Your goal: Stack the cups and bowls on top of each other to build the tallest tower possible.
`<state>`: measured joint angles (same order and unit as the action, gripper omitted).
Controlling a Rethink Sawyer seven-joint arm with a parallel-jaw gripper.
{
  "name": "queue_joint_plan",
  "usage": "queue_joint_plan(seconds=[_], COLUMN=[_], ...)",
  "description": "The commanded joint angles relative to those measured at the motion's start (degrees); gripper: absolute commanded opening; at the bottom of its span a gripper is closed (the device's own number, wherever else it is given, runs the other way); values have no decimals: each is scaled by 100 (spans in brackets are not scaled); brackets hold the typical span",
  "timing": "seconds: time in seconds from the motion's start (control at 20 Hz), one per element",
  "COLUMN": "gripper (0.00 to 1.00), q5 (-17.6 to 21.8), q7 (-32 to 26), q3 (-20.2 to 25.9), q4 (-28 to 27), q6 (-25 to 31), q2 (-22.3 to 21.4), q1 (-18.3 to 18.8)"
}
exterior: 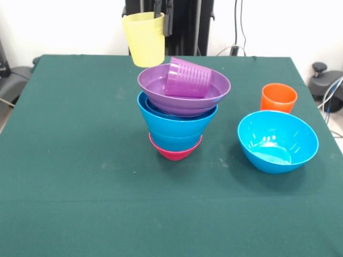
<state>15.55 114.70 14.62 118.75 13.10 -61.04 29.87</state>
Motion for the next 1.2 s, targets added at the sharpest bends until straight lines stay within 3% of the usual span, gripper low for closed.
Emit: queue_joint_plan(seconds=[0.05, 1.2], gripper=[0, 0], q5=[-5, 135], q7=[305, 519], q3=[88, -359], q4=[22, -216], q6=[404, -93], q2=[312, 843], q1=[-29, -448])
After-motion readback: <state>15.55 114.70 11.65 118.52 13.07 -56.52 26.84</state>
